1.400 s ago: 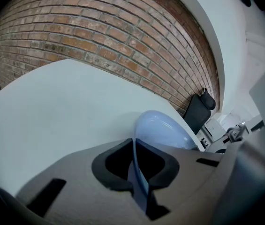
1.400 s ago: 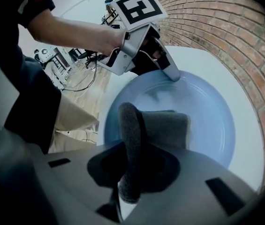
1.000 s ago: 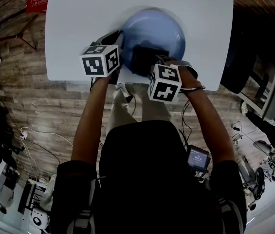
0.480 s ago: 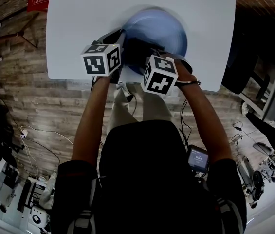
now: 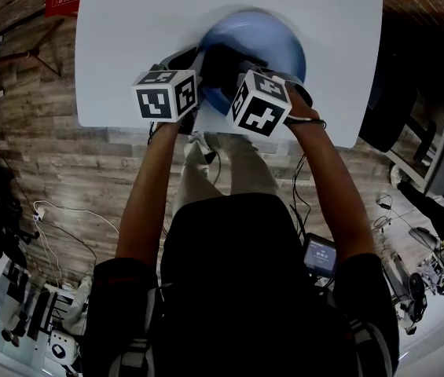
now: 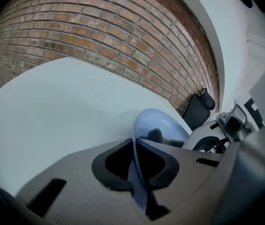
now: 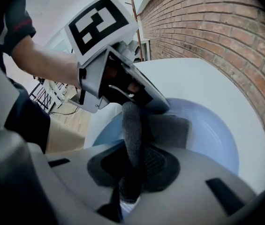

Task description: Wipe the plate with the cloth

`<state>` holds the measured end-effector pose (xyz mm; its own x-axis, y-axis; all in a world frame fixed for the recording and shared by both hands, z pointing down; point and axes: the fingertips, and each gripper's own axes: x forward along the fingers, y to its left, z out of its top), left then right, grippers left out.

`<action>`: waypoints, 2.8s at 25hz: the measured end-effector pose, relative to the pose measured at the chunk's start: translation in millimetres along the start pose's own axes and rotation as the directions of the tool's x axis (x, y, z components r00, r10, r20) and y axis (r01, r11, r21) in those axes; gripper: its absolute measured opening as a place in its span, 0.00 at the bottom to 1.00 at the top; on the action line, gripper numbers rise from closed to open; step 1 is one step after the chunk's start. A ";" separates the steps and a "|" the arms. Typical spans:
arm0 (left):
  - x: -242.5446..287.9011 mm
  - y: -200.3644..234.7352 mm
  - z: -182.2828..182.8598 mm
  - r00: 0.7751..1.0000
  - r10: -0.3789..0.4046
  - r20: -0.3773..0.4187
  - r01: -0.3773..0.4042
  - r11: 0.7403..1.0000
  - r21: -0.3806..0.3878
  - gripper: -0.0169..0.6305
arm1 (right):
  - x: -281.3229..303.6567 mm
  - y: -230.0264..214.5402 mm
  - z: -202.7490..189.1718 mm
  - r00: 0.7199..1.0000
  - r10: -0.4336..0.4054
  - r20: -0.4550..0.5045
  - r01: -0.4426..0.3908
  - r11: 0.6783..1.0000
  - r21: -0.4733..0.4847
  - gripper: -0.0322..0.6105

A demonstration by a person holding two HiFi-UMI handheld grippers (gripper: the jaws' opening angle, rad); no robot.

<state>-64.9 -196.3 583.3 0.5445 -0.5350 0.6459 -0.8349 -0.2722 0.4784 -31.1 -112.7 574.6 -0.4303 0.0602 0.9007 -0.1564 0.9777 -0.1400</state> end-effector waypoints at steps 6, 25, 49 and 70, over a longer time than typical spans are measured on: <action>2.0 -1.7 0.2 1.000 -0.002 -0.005 0.002 1.000 0.003 0.07 | -3.0 -12.0 -2.4 1.000 -0.029 0.001 0.029 1.000 0.005 0.14; 1.6 -1.4 -0.4 1.000 0.003 -0.012 -0.003 1.000 0.005 0.07 | -20.1 -62.7 -21.4 0.987 -0.162 -0.026 0.163 0.985 0.051 0.14; 2.1 -0.7 0.0 1.000 0.012 -0.010 -0.012 1.000 -0.007 0.07 | -41.8 -54.1 -77.9 0.980 -0.178 -0.088 0.188 0.974 0.130 0.14; 2.8 0.1 1.2 1.000 0.023 0.000 -0.023 1.000 -0.013 0.07 | -27.4 2.0 -66.9 0.996 -0.058 -0.075 0.064 0.995 0.082 0.14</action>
<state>-63.6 -198.8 584.4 0.5249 -0.5413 0.6569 -0.8463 -0.2495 0.4707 39.9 -98.9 577.2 -0.3530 0.0187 0.9354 -0.2562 0.9597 -0.1159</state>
